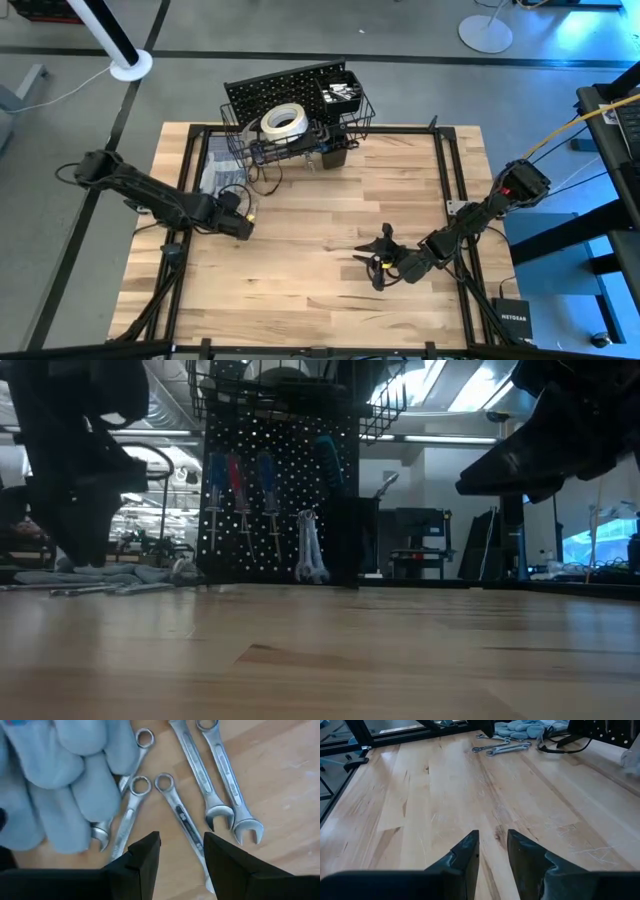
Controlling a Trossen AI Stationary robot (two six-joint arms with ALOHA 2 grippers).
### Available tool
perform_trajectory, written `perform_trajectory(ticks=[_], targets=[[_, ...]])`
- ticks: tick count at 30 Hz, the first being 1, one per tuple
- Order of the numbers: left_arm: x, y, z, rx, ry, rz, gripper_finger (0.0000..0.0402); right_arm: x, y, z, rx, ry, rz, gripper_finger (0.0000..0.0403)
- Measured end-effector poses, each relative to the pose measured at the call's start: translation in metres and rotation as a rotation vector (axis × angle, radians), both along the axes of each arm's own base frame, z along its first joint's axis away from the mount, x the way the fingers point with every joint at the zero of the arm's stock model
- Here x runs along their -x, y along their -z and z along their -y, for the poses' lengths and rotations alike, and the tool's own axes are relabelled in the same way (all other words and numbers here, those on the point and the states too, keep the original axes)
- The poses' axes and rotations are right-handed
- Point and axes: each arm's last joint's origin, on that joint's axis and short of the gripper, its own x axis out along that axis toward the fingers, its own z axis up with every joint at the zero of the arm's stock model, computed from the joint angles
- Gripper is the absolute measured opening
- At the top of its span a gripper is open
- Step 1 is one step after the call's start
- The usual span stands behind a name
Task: Hang tools onto peg board
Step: Hang the wrench on the pegboard
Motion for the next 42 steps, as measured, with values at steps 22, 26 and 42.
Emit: perform_trajectory(ticks=[22,26,42], targets=[[0.004,0.037,0.026,0.048,0.203,0.012,0.0055,0.000,0.000,0.000,0.002,-0.001,-0.003,0.0106],[0.009,0.037,0.039,0.063,0.230,0.028,0.0012,0.000,0.000,0.000,0.002,-0.001,-0.003,0.0106],[-0.013,0.035,0.098,0.167,0.661,0.392,0.0002,-0.010,-0.005,0.005,-0.028,-0.021,0.060,0.0106]])
